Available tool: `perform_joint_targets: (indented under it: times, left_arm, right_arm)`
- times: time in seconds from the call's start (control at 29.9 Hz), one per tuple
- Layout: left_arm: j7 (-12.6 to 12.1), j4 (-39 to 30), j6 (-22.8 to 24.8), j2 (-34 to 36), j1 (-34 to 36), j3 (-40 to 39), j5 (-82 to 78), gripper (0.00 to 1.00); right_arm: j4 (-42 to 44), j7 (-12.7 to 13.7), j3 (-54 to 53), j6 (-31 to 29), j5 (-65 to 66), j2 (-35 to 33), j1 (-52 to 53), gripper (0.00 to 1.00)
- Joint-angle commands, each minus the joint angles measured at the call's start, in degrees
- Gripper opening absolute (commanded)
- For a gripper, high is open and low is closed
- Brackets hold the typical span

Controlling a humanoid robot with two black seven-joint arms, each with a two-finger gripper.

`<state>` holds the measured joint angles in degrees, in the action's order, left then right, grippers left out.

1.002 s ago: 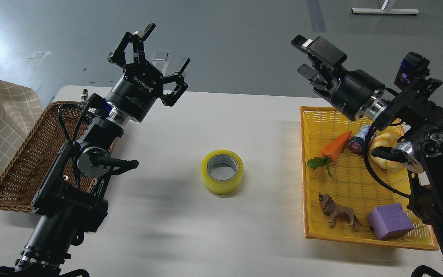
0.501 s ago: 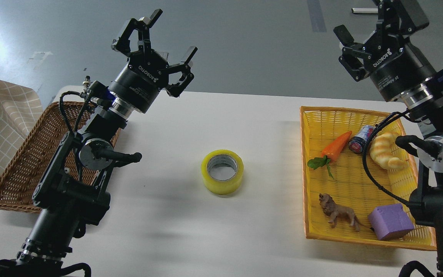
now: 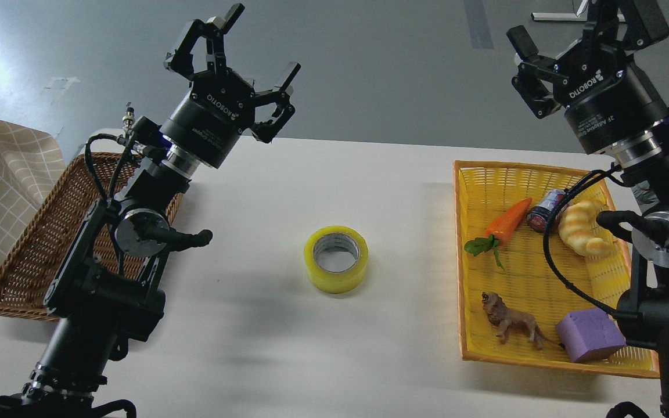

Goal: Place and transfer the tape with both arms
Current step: 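Raise the right gripper back above the yellow basket, then swing the left gripper down toward the tape roll on the table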

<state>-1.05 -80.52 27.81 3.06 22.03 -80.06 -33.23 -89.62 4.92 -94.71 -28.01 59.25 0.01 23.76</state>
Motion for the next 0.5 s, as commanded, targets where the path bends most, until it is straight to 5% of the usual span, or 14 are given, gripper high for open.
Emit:
perform_joint_targets:
  times: [0.0, 0.23, 0.47]
  left_arm:
    - [-0.1, -0.1, 0.0, -0.1, 0.1, 0.1, 0.1, 0.98]
    - [0.2, -0.1, -0.2, -0.1, 0.2, 0.0, 0.3, 0.98]
    - [1.3, 0.1, -6.1, 0.3, 0.0, -0.1, 0.3, 0.98]
  right_arm:
    - [0.2, 0.0, 0.1, 0.0, 0.0, 0.0, 0.1, 1.00]
    - [0.3, 0.1, 0.8, 0.0, 0.0, 0.0, 0.1, 1.00]
    - [0.4, 0.2, 1.1, 0.0, 0.0, 0.0, 0.2, 1.00]
